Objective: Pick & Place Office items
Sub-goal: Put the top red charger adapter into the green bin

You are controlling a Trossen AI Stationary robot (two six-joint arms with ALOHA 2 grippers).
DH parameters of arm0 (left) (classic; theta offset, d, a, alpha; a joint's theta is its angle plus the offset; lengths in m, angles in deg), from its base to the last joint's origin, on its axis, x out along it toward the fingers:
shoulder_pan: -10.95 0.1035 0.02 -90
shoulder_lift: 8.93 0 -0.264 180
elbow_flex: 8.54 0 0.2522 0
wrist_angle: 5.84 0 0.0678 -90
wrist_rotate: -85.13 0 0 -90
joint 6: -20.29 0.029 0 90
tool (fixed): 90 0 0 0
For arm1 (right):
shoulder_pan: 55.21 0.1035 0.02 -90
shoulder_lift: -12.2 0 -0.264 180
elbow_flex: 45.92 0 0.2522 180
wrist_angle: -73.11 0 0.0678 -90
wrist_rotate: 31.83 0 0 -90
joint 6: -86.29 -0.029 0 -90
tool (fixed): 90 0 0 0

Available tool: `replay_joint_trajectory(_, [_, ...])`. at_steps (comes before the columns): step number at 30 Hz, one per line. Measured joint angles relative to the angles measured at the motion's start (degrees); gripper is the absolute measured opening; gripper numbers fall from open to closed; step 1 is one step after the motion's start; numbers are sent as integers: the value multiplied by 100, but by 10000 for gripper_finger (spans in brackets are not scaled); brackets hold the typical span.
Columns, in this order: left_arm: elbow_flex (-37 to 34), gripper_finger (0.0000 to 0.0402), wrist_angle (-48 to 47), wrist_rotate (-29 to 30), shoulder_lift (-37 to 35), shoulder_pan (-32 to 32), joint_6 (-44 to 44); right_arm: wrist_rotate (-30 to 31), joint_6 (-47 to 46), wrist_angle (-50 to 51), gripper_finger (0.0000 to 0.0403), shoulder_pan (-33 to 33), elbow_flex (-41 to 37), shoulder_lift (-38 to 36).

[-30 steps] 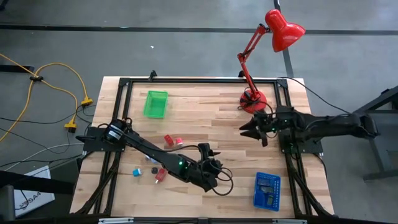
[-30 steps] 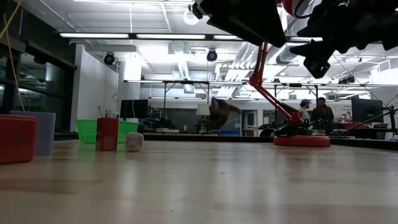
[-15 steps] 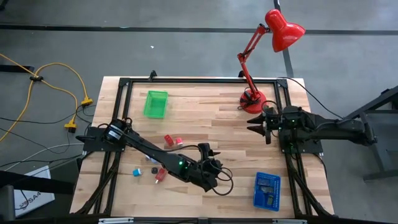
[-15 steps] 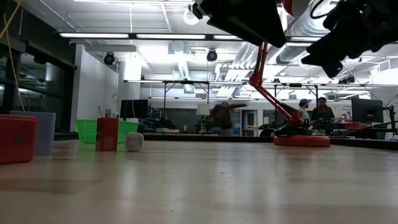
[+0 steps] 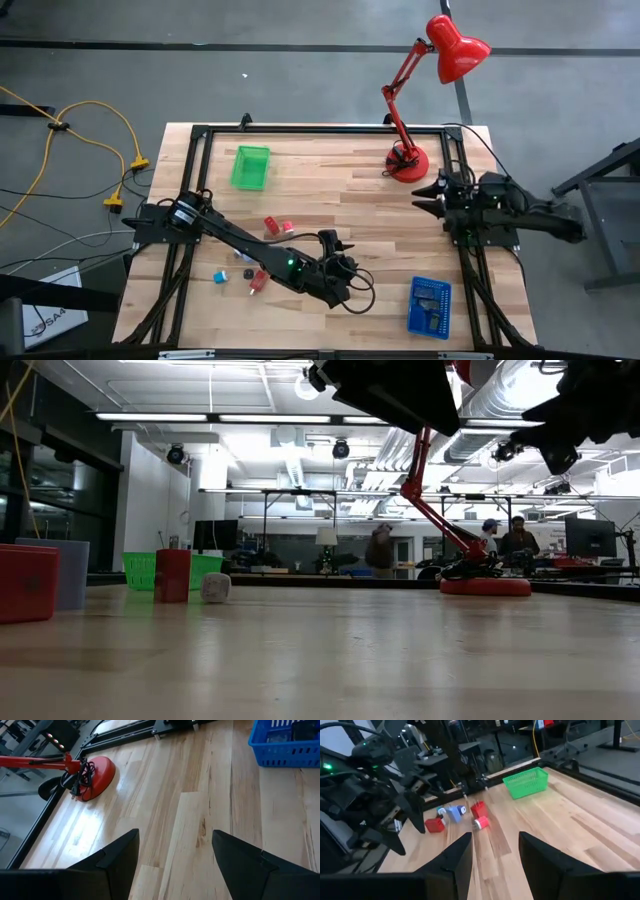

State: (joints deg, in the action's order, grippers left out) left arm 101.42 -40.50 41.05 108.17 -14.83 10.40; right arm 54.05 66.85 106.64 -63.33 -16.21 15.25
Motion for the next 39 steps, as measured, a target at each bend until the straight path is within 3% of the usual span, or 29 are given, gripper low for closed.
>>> replay_joint_trajectory(15, [0, 241, -2, -1, 0, 0, 0, 223, 25, -1963, 146, 523, -1330, -269])
replay_joint_trajectory(24, [0, 241, -4, -1, 0, 0, 0, 572, 345, -2144, 146, 969, -1541, -265])
replay_joint_trajectory(39, [0, 241, 1, -1, 0, 0, -1, 396, 579, -2068, 146, 1001, -1548, -262])
